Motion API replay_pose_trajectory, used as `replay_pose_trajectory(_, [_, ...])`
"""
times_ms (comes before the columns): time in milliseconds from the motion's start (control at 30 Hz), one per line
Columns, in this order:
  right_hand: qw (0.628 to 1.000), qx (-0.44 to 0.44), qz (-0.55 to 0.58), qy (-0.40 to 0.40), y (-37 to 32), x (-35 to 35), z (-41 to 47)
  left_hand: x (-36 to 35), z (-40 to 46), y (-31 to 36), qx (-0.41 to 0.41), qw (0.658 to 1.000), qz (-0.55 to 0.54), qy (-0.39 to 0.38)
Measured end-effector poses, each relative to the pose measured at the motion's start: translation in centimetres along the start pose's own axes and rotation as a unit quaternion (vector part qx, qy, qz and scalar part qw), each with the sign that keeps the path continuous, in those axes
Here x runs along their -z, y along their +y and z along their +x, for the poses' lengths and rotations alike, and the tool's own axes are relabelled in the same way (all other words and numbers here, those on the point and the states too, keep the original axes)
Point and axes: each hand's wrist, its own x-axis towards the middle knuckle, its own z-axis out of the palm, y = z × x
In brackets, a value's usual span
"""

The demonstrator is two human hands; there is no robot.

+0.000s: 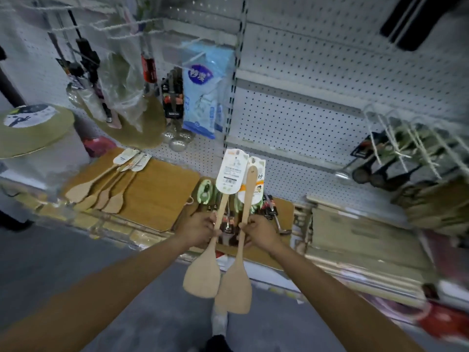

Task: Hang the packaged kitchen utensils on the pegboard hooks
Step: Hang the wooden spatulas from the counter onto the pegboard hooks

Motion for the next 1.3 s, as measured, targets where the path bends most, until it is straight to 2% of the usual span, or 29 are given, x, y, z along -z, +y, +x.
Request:
replay_pose_trajectory(200, [0.992, 0.004, 0.03, 0.12, 4.8, 7.9, -7.5, -8.2, -1.0, 6.2, -0.038, 0.994, -0.058, -0.082])
replay_pose_trajectory(467, [0.968, 0.036, 0.012, 0.249, 11.8, 18.5, -14.6, -20.1, -2.2, 13.8, -0.184, 0.972, -0.011, -0.145])
replay_pose_trajectory(933, [0.944, 0.06, 0.054, 0.32, 24.4, 38.7, -23.9, -42.6, -2.7, 26.7, -0.273, 0.947, 0.009, -0.17])
replay_pose_trajectory(1133, [0.929, 0.071, 0.024, 0.361, 29.5, 46.3, -25.6, -49.8, -2.7, 31.2, -0.313, 0.936, 0.025, -0.158])
replay_pose_trajectory(1300, [0.918, 0.07, 0.053, 0.386, 32.2, 50.7, -25.7, -54.1, -1.2, 33.4, -0.315, 0.936, 0.027, -0.155])
